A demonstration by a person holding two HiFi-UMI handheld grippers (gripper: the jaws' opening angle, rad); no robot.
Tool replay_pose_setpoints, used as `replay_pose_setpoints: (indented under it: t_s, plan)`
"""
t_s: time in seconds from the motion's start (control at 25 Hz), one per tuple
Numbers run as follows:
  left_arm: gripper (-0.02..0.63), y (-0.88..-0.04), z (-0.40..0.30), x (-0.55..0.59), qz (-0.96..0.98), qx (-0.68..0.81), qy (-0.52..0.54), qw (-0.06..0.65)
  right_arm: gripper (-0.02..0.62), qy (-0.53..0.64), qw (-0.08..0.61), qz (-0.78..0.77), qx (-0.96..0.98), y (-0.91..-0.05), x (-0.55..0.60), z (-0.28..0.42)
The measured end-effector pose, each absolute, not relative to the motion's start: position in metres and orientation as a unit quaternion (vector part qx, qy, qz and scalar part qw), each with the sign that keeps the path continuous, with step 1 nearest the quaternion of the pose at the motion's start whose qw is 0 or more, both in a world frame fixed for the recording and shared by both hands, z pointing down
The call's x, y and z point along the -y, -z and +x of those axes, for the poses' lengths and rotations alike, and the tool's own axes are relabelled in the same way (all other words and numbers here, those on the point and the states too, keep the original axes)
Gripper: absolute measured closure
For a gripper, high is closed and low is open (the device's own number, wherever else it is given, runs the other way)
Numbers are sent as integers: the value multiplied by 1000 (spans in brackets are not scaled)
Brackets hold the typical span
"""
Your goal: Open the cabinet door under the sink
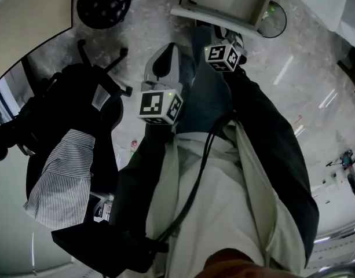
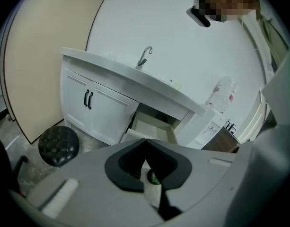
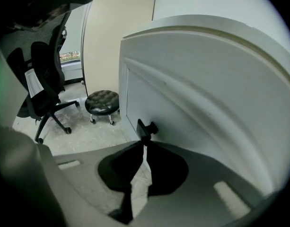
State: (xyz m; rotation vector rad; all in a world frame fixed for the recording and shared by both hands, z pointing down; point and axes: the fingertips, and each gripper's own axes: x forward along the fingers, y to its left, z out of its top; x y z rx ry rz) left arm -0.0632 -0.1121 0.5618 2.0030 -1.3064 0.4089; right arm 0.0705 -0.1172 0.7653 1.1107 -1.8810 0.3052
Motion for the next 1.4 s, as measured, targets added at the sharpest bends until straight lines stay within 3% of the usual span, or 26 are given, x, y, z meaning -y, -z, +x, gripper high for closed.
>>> replay_pose_setpoints:
  t_s: [0.44,0.6,0.76,0.96,1.24,1.4]
  plan:
    - [598,-535,-77,113,787,488,-167,340,569,-171,476,453,735,-764,115,71]
    - [598,-515,-90,129,775,520,-154,325,568,-243,473,464,709,-761,114,74]
    - [598,-501,-91,129,775,529,-129,320,572,-322,425,484,694,-743,98,76]
    - [598,-479,-84,91,816,474,-114,309,585,-248,389,475,749,-673,66,68]
    - [598,-437,-122,29,858,427,-102,266,594,-236,200,616,724,-542,4,71]
    - [598,-427,-123,0,879,392,-109,247,594,-205,142,617,747,-482,-29,55]
